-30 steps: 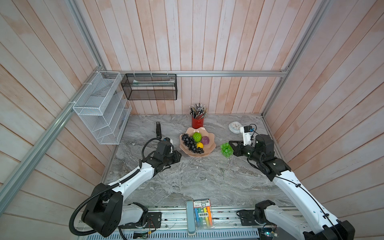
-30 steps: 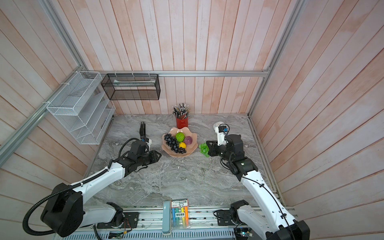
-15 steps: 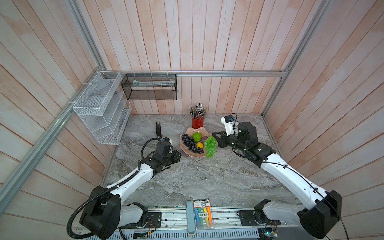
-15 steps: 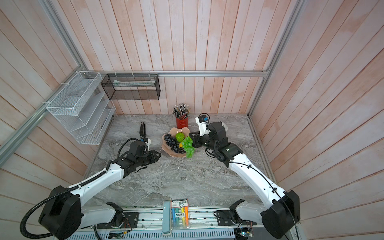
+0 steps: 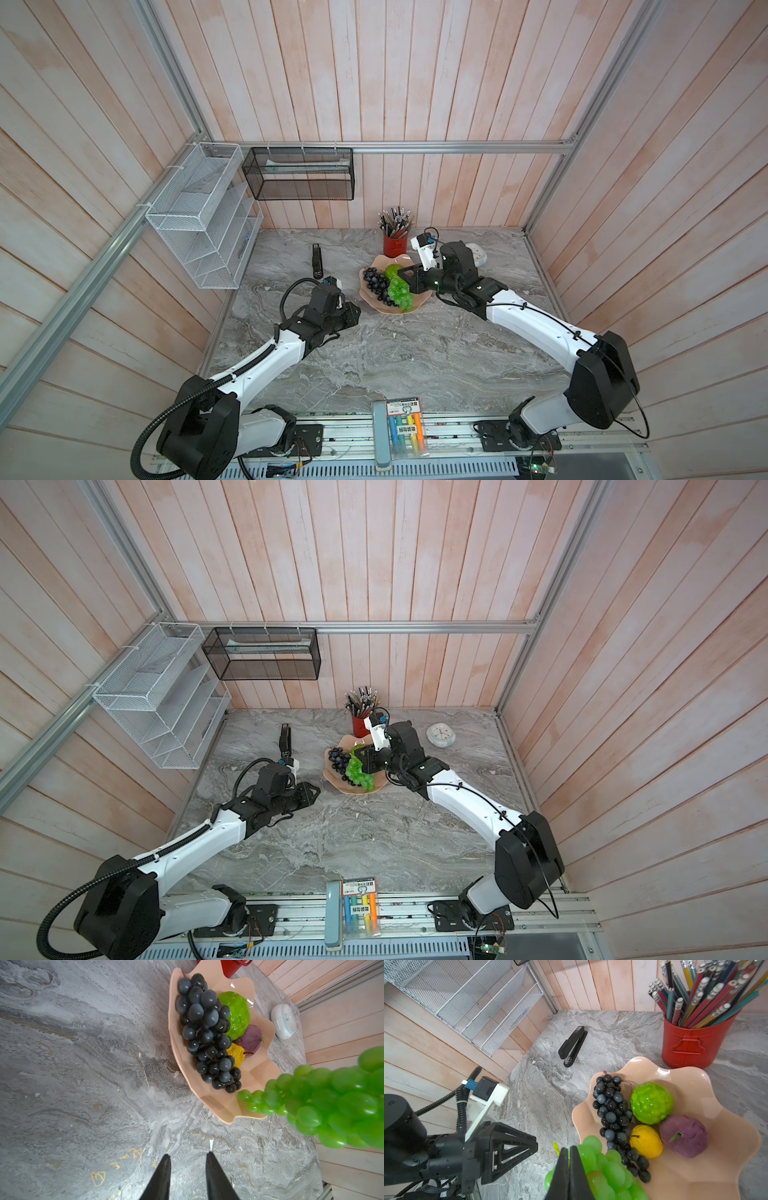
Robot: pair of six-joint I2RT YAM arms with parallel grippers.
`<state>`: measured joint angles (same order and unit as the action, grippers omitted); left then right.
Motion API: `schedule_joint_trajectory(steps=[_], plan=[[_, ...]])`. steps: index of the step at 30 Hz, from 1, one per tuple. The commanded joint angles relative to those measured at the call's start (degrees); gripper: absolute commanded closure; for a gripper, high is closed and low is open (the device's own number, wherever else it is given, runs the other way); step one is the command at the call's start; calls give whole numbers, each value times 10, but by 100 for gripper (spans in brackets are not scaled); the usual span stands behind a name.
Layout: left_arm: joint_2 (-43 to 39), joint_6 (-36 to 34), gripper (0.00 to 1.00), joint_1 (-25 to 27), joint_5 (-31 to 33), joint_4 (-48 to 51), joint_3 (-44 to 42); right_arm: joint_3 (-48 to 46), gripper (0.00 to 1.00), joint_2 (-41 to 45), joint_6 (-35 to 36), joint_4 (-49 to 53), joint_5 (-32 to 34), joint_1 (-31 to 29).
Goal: Place and organize the fake fruits in the fruit bowl
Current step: 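Carry the light green grapes over the bowl with the right gripper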
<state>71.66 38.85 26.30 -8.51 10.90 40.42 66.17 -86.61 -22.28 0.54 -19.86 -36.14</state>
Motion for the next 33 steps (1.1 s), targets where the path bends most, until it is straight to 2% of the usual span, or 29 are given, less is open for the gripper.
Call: schedule_joint_trajectory(steps=[1,7,19,33], plan=[[-10,-1,68,-4,10,-3,1,21,100,-5,-13,-41,-19,-7],[-14,-1,68,-9,12,-9,-4,23,100,-11,-28,-50,-26,-10],[-6,7,68,-12,3,-16,-7,-32,100,-12,-30,-92,-44,4],[-1,12,68,-12,5,-10,1,-91,100,2,-36,-117,-47,52]])
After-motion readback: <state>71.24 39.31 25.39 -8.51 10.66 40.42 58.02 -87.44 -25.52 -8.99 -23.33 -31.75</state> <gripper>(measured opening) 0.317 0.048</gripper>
